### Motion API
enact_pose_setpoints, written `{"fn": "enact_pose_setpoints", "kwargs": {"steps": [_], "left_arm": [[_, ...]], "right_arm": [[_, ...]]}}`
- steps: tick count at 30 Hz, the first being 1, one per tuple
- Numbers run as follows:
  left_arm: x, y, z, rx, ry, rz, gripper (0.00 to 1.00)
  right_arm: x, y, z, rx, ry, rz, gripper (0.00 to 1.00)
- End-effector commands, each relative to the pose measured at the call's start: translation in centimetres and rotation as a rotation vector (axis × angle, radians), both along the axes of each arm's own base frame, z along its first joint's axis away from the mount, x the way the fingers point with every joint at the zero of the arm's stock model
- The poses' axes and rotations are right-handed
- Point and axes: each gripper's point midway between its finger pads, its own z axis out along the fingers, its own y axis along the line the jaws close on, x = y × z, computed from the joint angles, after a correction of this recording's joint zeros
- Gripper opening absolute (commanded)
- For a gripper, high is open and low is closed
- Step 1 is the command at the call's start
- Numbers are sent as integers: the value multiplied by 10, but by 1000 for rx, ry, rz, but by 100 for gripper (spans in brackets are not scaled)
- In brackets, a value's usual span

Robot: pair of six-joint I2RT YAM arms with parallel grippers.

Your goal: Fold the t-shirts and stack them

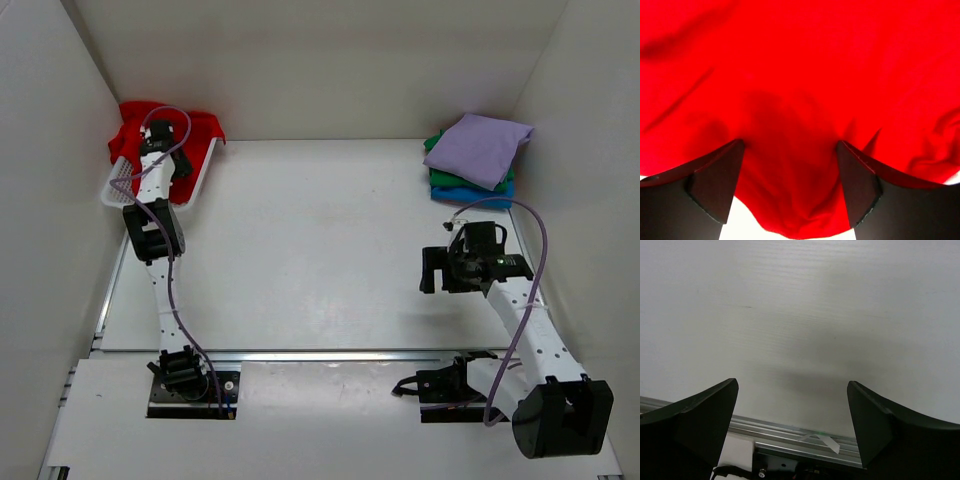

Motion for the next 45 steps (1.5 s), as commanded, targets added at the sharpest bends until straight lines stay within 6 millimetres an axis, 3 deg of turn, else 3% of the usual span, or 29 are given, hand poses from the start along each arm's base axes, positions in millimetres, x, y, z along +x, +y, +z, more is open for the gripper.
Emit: {"fn": "enact_pose_setpoints", "kwargs": {"steps": [1,2,3,4,5,8,10,11,13,15,16,17,18,19,20,21,22,24,26,27,28,29,31,32,36,38,39,41,45], "left_arm": [[13,-3,25,-47,-83,9,85],[13,-4,18,-67,-80,6,79],[15,-6,18,-90,-92,-4,64],[14,-4,12,-104,-86,6,11],[16,-10,10,-115,-87,0,0],[20,-10,22,-94,-101,5,0],[31,-22,77,-49,-187,-39,0],[32,-16,96,-26,-217,-46,0],[36,-40,157,-5,-324,-90,0],[17,-56,255,56,-468,-112,0],[11,-76,283,101,-511,-117,0],[-8,-94,336,144,-610,-127,0],[-29,-125,381,150,-716,-171,0],[-42,-156,400,154,-764,-226,0],[-69,-191,433,118,-861,-272,0],[-92,-204,456,85,-916,-306,0],[-113,-232,483,-1,-983,-373,0],[-140,-277,495,-187,-990,-495,0],[-168,-319,498,-360,-977,-657,0],[-182,-325,495,-427,-974,-671,0],[-184,-341,464,-496,-899,-727,0],[-207,-346,482,-555,-960,-763,0],[-223,-343,449,-610,-947,-746,0],[-226,-338,443,-608,-943,-741,0],[-240,-321,358,-599,-801,-685,0],[-249,-317,296,-608,-720,-662,0],[-246,-310,275,-582,-683,-626,0],[-241,-294,211,-512,-569,-570,0],[-231,-255,139,-474,-460,-467,2]], "right_arm": [[6,15,13,29,-85,28,89],[3,14,13,18,-84,42,90],[3,11,11,16,-81,30,91],[0,5,7,16,-66,17,91],[1,6,10,33,-75,13,91],[0,3,9,21,-81,-1,91],[2,4,10,30,-93,11,91],[3,3,11,30,-98,0,90],[3,2,11,28,-112,-5,90],[5,0,13,19,-135,-12,91],[3,2,13,30,-142,-9,90],[5,1,14,29,-162,-10,91],[4,-1,14,22,-159,-20,91],[5,0,18,28,-175,-22,91],[5,-1,17,26,-178,-23,91],[6,-1,19,29,-202,-20,91],[6,-3,21,28,-216,-29,91],[7,-4,26,35,-245,-35,91],[8,-9,31,38,-272,-53,91],[8,-11,32,34,-281,-58,92],[8,-10,35,42,-304,-50,91],[8,-10,37,34,-315,-50,91],[7,-9,38,39,-327,-45,91],[7,-7,41,41,-335,-36,91],[6,-5,42,41,-341,-28,91],[8,-6,42,41,-353,-34,92],[8,-5,40,46,-345,-31,91],[7,-4,39,46,-339,-24,91],[6,0,40,40,-336,-10,95]]}}
